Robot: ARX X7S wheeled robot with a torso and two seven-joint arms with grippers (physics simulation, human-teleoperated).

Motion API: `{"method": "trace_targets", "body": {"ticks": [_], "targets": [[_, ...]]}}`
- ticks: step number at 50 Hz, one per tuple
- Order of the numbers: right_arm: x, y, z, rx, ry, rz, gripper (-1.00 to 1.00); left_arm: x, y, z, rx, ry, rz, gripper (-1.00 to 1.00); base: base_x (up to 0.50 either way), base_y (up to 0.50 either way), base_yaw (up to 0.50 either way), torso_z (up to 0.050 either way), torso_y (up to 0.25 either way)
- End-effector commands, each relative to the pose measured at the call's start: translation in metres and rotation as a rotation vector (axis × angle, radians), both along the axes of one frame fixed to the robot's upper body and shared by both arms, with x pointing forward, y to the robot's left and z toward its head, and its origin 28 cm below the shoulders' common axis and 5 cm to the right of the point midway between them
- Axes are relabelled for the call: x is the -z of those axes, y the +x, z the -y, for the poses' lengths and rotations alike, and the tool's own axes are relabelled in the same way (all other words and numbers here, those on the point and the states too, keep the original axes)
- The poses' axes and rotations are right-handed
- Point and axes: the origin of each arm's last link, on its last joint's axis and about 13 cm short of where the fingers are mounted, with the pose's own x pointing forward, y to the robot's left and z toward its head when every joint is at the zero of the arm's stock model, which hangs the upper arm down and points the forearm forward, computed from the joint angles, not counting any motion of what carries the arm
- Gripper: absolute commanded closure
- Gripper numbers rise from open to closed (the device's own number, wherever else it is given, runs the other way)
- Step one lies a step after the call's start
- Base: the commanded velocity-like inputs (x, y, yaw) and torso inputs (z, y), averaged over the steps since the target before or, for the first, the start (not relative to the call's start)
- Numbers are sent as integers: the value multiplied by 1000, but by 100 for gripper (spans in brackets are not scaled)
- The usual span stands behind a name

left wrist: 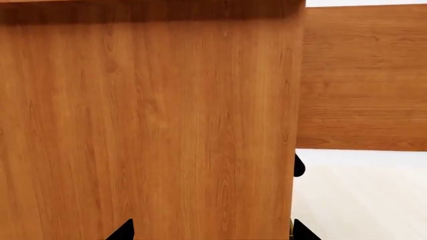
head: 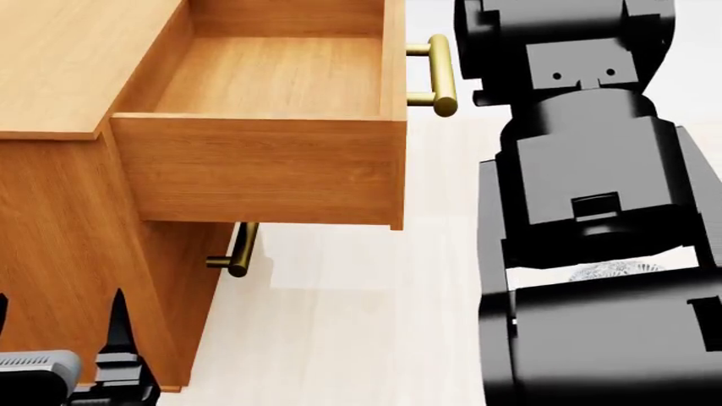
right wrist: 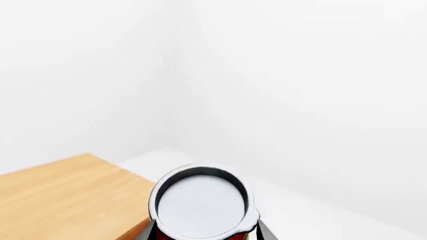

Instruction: Put the ketchup in the top drawer of the cabinet.

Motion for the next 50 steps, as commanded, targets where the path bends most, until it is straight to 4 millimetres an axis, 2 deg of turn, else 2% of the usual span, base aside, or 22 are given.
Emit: {"method": "trace_targets", "body": {"ticks": [1,4,6,8,10,21,28,33,34,36,39,41,46,50], "targets": [[-2,-2,-2,-41,-20,-39,100,1,0,0,0,-1,-2,-100,0,0,0,15,0],[-2,-2,-2,-55,-24,-54,100,1,0,0,1,-1,-3,-100,0,0,0,0,0],[5,-1,-2,-64,-24,-69,100,1,0,0,1,-2,-4,-100,0,0,0,0,5],[-1,-3,-2,-72,-23,-77,100,1,0,0,1,-2,-4,-100,0,0,0,0,0],[4,-2,-2,-82,-29,-85,100,1,0,0,0,-1,-5,-100,0,0,0,0,0],[-5,-5,-3,-97,-47,-90,100,0,-1,0,2,-2,-6,-100,0,0,0,0,0],[3,-3,-4,-86,-51,-108,100,0,0,0,2,-3,-9,-100,0,0,0,0,0],[-1,-4,-4,-89,-52,-111,100,1,0,0,2,-2,-9,-100,0,0,0,0,0],[5,-2,-5,-93,-53,-114,100,1,0,1,4,-3,-9,-100,0,0,0,0,0],[-1,-4,-5,-94,-56,-114,100,1,0,1,3,-3,-9,-100,0,0,0,0,0],[8,-1,-5,-104,-65,-114,100,1,0,1,4,-4,-10,-100,0,0,0,0,3],[1,-4,-5,-107,-72,-115,100,1,0,1,4,-3,-10,-100,0,0,0,0,0],[6,-2,-7,-122,-87,-118,100,1,0,1,3,-3,-10,-100,0,0,0,0,0],[2,-4,-10,-108,-74,-117,100,1,0,1,4,-2,-11,-100,0,0,0,0,0]]}}
